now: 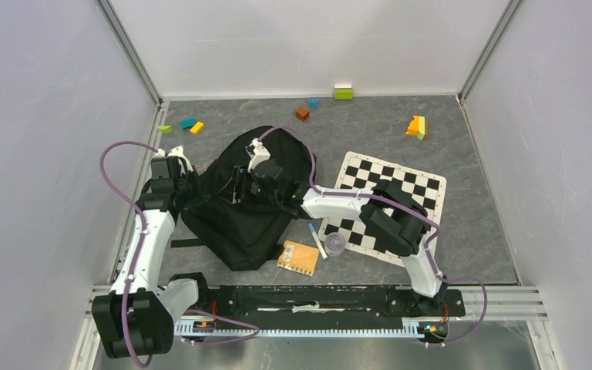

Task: Pack the student bag
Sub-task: Unzip the student bag at the center of the board.

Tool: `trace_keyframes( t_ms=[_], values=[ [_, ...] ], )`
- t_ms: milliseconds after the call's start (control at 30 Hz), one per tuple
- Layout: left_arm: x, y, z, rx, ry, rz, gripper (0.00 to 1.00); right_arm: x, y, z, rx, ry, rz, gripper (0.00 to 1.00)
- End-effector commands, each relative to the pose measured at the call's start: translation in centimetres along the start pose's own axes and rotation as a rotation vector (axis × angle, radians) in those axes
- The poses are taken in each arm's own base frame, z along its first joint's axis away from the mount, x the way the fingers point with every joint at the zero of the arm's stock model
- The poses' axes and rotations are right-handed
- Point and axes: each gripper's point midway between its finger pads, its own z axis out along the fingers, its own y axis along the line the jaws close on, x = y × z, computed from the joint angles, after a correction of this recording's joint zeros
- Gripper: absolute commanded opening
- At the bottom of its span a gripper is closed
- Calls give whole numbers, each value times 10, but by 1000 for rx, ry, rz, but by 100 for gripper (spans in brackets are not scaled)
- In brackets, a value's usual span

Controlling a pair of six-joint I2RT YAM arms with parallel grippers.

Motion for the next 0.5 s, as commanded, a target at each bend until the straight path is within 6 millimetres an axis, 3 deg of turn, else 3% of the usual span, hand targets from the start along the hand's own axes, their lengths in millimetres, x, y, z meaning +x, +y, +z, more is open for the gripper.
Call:
trace_keyframes(
  t_ms=[0, 233, 467],
  values=[
    [-1, -16, -6, 91, -12, 41, 2, -1, -1, 17, 14, -16, 50, 52],
    [-2, -17, -6, 98, -16, 43, 2, -2, -15, 39, 75, -30, 51, 47],
    [-2, -17, -7, 98, -22, 43, 2, 3, -48, 44, 227, -67, 27, 35]
  ],
)
